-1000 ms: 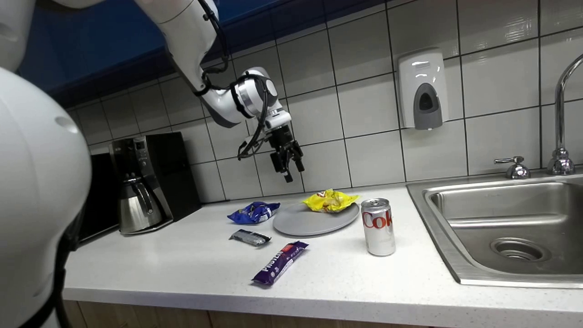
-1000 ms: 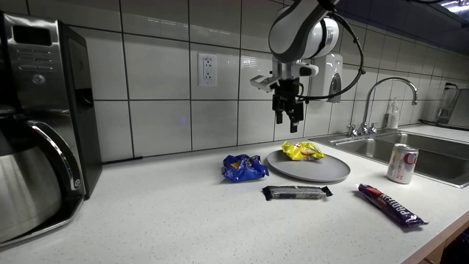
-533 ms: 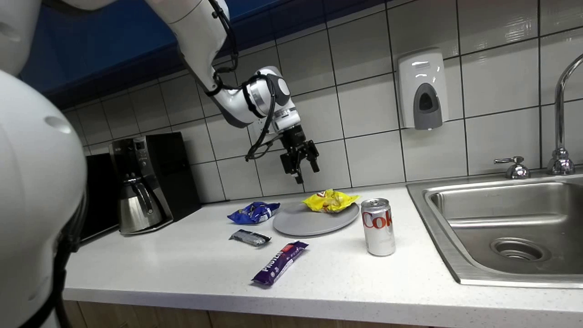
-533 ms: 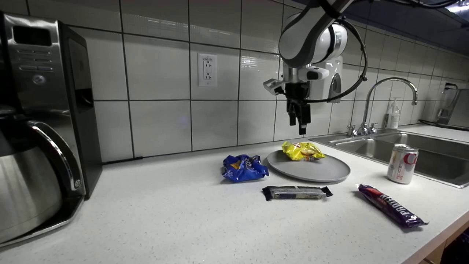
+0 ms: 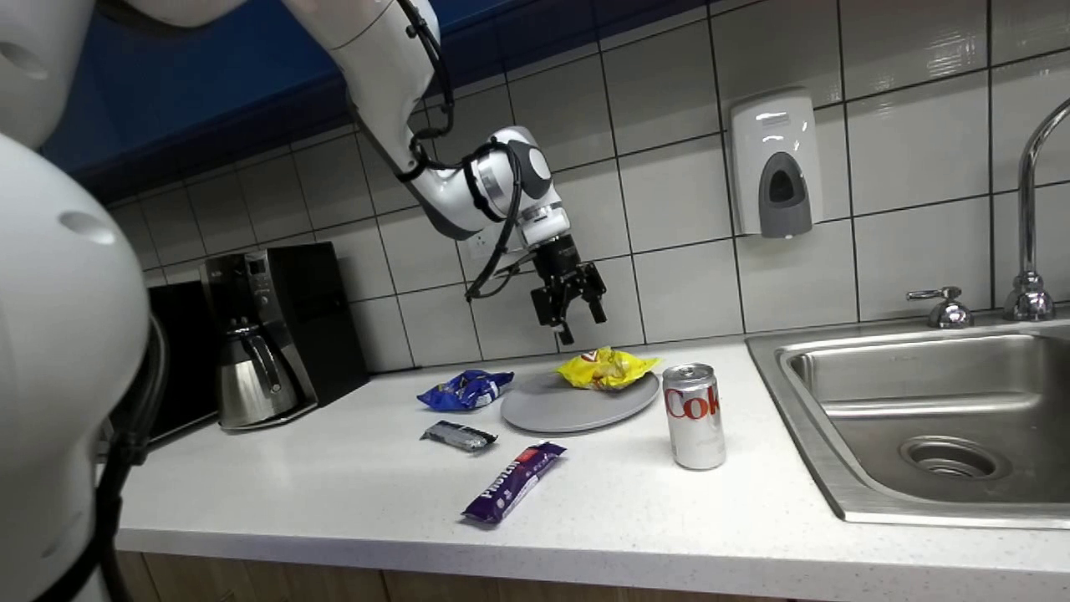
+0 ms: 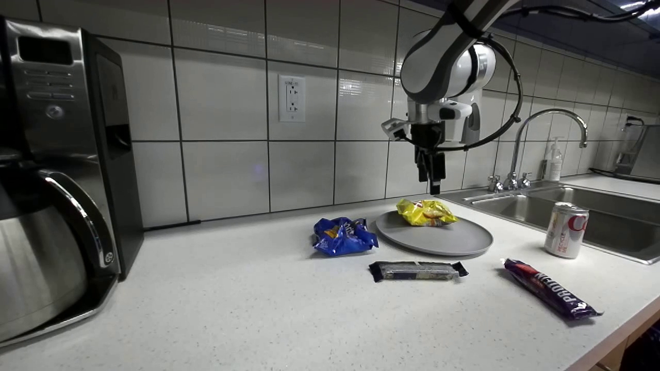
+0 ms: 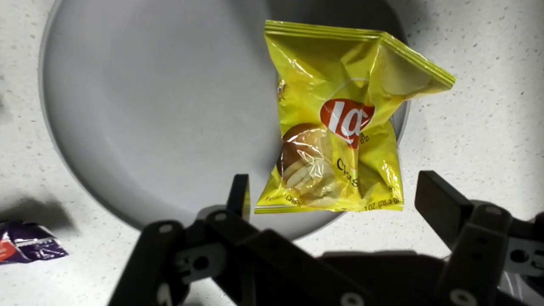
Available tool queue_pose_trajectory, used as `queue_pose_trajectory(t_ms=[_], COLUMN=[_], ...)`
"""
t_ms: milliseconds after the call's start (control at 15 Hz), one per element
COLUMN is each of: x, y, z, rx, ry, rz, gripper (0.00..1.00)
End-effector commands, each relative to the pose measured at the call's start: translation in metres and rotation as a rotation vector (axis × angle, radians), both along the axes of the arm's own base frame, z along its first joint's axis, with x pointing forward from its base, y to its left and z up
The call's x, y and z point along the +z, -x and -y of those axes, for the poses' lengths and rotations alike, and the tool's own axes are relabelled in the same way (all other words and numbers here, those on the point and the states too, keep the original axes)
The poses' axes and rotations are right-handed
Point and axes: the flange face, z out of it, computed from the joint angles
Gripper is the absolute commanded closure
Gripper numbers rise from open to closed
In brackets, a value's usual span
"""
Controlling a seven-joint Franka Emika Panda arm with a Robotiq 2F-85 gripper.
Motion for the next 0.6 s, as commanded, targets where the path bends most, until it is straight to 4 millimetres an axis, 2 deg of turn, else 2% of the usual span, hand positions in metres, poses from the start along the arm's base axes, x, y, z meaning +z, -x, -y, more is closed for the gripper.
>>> queue_pose_trajectory(t_ms=[0, 533], x=[-0.007, -0.033], y=[-0.008, -0.009], z=[0.008, 0.029], rx=[-0.033, -0.075], ry=[0.012, 0.001], rz=[-0.025, -0.069], gripper=[0.00, 0.00])
